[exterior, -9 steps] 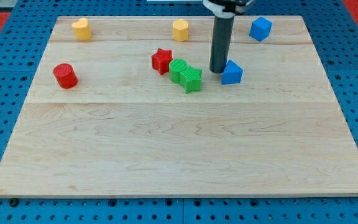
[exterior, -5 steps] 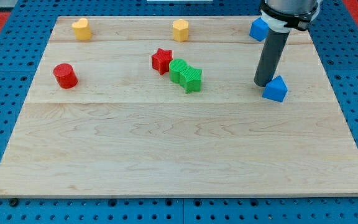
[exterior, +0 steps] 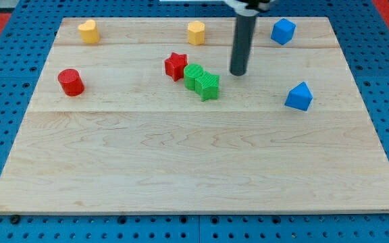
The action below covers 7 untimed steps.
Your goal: Push red star towards bottom left of the board
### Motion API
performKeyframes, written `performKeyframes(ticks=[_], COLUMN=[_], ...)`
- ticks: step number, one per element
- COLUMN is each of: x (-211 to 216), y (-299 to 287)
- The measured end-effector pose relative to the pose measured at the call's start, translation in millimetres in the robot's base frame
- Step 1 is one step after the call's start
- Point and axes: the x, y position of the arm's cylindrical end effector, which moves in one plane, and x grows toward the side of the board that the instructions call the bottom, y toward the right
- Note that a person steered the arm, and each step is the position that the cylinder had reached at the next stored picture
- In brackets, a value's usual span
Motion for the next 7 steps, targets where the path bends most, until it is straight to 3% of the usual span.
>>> performKeyframes(ticks=[1, 3, 4, 5, 6, 7], x=[-20, -21, -7, 41, 18, 44], y=[-10, -94, -117, -192, -203, -221])
